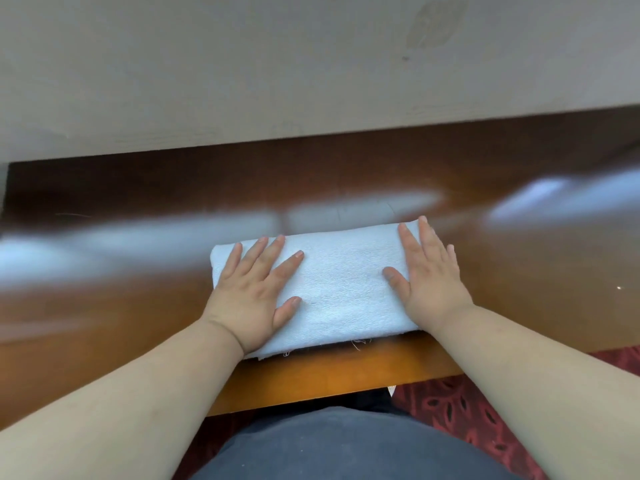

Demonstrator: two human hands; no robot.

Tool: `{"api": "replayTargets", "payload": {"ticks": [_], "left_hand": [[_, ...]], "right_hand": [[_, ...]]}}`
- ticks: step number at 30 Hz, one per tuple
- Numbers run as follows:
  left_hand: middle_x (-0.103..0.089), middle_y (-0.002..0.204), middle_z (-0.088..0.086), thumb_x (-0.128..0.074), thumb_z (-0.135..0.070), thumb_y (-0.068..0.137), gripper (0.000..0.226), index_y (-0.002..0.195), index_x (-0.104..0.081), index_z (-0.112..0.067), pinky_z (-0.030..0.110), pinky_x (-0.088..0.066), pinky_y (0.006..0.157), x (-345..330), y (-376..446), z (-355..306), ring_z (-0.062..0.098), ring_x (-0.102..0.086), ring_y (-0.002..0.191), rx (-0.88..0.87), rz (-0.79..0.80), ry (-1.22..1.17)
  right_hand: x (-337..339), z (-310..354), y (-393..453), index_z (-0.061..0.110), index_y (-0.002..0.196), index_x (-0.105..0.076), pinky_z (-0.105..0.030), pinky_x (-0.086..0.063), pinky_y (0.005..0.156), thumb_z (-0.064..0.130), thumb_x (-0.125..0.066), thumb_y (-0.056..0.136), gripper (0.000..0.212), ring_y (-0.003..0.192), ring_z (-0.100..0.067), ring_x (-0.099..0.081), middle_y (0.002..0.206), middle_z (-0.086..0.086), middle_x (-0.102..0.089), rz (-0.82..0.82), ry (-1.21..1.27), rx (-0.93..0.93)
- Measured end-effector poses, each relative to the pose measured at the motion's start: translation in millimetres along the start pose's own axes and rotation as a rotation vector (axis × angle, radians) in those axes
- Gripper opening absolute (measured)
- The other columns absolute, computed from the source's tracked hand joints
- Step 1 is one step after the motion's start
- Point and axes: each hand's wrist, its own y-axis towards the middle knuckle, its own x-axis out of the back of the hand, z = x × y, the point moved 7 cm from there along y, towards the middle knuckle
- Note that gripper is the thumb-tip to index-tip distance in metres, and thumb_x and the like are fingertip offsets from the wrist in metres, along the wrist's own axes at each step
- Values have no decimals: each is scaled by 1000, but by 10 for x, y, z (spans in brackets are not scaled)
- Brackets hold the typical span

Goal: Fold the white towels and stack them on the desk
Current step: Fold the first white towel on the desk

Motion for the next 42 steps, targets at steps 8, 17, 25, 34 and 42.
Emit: {"api": "replayTargets", "payload": {"ticks": [8,17,25,34,42], "left_hand": [[-65,118,-7,-74,-42,85,70,143,-45,-18,29,-49,88,-101,-578,826,10,-63,102,797,170,-927],[-74,113,2,-73,-8,86,34,119,-65,-12,50,-36,113,-174,-568,674,26,-63,115,724,598,-1243],[-72,102,-13,-83,-21,79,45,114,-62,-41,24,-47,65,440,-197,448,2,-63,86,501,255,-956],[-67,68,-20,-51,-55,83,15,96,-52,-47,22,-49,51,1221,165,-844,-4,-62,62,193,184,-375],[-76,87,-7,-49,-31,96,16,109,-57,-31,34,-58,61,1057,552,-2661,15,-71,66,210,205,-762]], "right_hand": [[112,-381,-173,25,152,-29,-31,-56,79,36,-81,81,89,102,-11,-66,133,6,-60,100,868,-496],[69,-304,-380,-2,123,-63,-42,-58,83,17,-76,75,53,103,-31,-72,116,-18,-73,661,1246,-576],[329,-729,-905,16,114,-69,-30,-51,76,-6,-64,85,37,105,-20,-67,111,-5,-74,325,1028,-468],[1277,-1503,-1703,18,131,-63,-34,-53,88,8,-56,93,40,111,-27,-65,121,-8,-68,32,-222,6],[1474,-3288,-2401,26,111,-62,-31,-60,61,38,-54,93,23,70,-18,-75,87,7,-78,-40,1045,-417]]}}
